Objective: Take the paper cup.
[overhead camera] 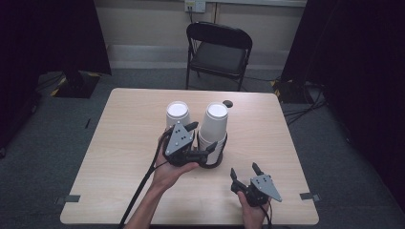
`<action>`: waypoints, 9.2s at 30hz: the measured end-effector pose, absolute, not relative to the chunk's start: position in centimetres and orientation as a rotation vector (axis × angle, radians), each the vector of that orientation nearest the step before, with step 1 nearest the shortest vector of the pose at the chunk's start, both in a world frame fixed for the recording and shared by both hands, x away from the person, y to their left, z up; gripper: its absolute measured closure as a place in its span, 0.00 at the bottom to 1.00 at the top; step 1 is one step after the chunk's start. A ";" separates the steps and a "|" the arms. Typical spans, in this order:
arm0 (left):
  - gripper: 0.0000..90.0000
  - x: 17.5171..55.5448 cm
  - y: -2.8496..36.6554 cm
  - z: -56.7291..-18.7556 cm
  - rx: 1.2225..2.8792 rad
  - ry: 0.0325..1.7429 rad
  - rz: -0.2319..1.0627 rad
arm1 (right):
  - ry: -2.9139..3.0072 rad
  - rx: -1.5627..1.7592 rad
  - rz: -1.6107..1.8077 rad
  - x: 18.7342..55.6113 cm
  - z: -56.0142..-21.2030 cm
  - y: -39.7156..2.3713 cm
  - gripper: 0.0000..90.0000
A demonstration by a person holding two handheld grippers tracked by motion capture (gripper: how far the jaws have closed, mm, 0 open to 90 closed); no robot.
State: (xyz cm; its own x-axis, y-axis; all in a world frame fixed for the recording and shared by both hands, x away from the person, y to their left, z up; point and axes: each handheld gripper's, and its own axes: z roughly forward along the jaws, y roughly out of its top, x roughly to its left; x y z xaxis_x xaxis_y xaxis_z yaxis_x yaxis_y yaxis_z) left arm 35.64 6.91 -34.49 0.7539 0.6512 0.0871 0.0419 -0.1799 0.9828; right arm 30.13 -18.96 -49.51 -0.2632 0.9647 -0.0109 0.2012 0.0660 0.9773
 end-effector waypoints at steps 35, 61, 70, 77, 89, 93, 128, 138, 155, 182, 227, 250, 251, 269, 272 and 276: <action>0.22 41.1 2.6 -32.2 1.732 0.704 0.654 | 1.584 1.198 1.266 30.2 -49.5 -19.0 0.21; 0.25 42.2 1.6 -32.9 1.793 0.752 0.659 | 1.578 1.197 1.264 30.1 -49.5 -19.0 0.21; 0.25 42.2 1.6 -32.9 1.776 0.770 0.645 | 1.571 1.198 1.266 30.1 -49.5 -19.0 0.21; 0.25 42.3 1.7 -32.7 1.768 0.772 0.636 | 1.575 1.200 1.264 30.1 -49.5 -19.0 0.21; 0.26 42.0 2.1 -32.2 1.710 0.749 0.650 | 1.579 1.198 1.263 30.1 -49.5 -19.0 0.21; 0.26 41.9 2.2 -32.1 1.695 0.741 0.655 | 1.577 1.201 1.263 30.1 -49.5 -19.0 0.21; 0.26 41.2 3.6 -30.3 1.534 0.707 0.652 | 1.575 1.202 1.266 30.1 -49.5 -19.0 0.21; 0.26 41.0 4.1 -29.4 1.507 0.675 0.612 | 1.574 1.201 1.268 30.1 -49.5 -19.0 0.21; 0.26 39.4 6.5 -27.7 1.408 0.665 0.633 | 1.576 1.203 1.264 30.1 -49.5 -19.0 0.21; 0.26 35.4 9.9 -28.1 1.421 0.618 0.547 | 1.584 1.200 1.260 30.2 -49.5 -18.9 0.21; 0.26 31.6 11.7 -38.3 1.495 0.771 0.363 | 1.665 1.095 1.390 28.8 -49.0 -17.4 0.32; 0.26 32.0 12.9 -44.0 1.354 0.971 0.056 | 1.858 0.807 1.634 27.4 -49.5 -13.8 0.44; 0.26 32.0 13.0 -44.2 1.337 0.986 0.035 | 1.858 0.796 1.640 27.4 -49.5 -13.7 0.44; 0.26 31.4 13.0 -44.7 1.281 0.992 -0.103 | 1.838 0.608 1.708 29.0 -49.4 -11.9 0.59; 0.26 31.5 12.8 -44.8 1.291 0.986 -0.121 | 1.851 0.627 1.708 29.3 -49.5 -11.6 0.62; 0.26 31.4 12.4 -44.9 1.303 0.980 -0.130 | 1.840 0.605 1.692 29.2 -49.6 -11.6 0.68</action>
